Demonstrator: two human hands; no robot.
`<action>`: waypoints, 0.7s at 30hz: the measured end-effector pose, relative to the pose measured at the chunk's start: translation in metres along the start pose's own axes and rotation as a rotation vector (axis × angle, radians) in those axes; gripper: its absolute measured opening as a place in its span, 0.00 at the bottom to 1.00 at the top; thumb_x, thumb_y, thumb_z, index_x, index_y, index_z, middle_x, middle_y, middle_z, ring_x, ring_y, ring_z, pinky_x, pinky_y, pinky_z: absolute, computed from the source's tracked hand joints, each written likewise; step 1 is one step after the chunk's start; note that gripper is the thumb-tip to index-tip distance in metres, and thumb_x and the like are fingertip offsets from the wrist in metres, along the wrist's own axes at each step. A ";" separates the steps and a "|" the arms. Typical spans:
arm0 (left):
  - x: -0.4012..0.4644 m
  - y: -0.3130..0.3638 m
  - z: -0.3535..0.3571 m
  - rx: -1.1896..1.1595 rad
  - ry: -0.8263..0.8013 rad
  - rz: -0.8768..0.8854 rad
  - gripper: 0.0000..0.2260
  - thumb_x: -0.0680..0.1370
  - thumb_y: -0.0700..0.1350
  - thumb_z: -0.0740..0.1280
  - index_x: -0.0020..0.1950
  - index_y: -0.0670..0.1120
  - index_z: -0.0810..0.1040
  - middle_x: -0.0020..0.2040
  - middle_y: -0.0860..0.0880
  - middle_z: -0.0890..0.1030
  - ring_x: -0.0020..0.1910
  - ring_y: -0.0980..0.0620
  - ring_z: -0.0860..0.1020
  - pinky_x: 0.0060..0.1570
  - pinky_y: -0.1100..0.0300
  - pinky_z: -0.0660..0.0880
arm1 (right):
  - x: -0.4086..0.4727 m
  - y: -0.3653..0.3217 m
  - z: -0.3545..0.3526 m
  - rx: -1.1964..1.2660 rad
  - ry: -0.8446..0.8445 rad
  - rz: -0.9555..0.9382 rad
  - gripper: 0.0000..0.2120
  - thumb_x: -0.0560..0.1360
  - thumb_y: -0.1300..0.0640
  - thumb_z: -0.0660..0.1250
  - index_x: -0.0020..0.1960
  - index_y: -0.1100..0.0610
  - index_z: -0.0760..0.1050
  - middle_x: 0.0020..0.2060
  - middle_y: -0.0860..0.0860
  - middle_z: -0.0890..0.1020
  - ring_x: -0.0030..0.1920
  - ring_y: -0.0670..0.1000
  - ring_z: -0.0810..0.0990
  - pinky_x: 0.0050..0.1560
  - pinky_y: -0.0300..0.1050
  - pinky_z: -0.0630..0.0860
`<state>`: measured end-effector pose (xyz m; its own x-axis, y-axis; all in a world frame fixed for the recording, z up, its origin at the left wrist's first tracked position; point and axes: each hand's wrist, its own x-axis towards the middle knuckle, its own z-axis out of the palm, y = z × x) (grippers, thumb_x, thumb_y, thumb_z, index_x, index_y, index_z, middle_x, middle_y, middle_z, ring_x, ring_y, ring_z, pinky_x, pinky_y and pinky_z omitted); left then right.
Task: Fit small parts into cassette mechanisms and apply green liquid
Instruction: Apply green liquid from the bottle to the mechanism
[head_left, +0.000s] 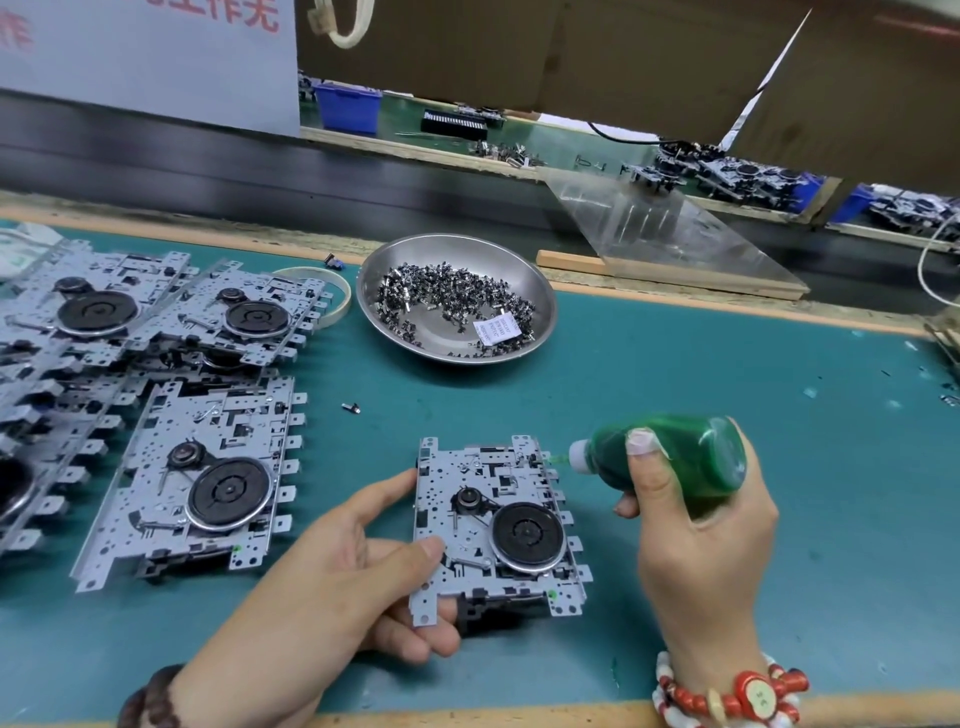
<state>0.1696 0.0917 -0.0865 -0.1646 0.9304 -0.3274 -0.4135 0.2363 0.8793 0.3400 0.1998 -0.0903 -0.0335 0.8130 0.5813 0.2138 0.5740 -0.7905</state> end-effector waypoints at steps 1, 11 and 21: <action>0.000 0.000 0.000 0.000 0.002 0.001 0.23 0.67 0.39 0.67 0.61 0.53 0.71 0.28 0.36 0.77 0.21 0.46 0.76 0.17 0.65 0.71 | 0.000 0.000 0.000 -0.009 0.000 0.000 0.11 0.71 0.43 0.65 0.41 0.51 0.71 0.35 0.62 0.79 0.30 0.54 0.77 0.30 0.46 0.75; 0.001 -0.001 -0.001 -0.006 0.013 -0.002 0.22 0.69 0.38 0.66 0.62 0.52 0.71 0.28 0.36 0.77 0.20 0.46 0.76 0.17 0.65 0.71 | 0.000 0.001 0.000 -0.035 0.011 -0.007 0.14 0.72 0.42 0.65 0.41 0.52 0.71 0.36 0.63 0.79 0.31 0.61 0.75 0.33 0.60 0.72; 0.001 0.001 -0.001 -0.005 -0.004 -0.010 0.27 0.65 0.40 0.67 0.64 0.52 0.70 0.29 0.36 0.77 0.21 0.46 0.76 0.17 0.64 0.72 | -0.001 0.000 0.000 -0.036 0.020 -0.015 0.15 0.72 0.40 0.65 0.41 0.52 0.71 0.35 0.63 0.78 0.29 0.56 0.76 0.32 0.57 0.73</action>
<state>0.1685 0.0929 -0.0867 -0.1567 0.9293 -0.3344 -0.4192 0.2440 0.8745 0.3404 0.1993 -0.0910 -0.0175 0.8021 0.5970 0.2482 0.5819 -0.7745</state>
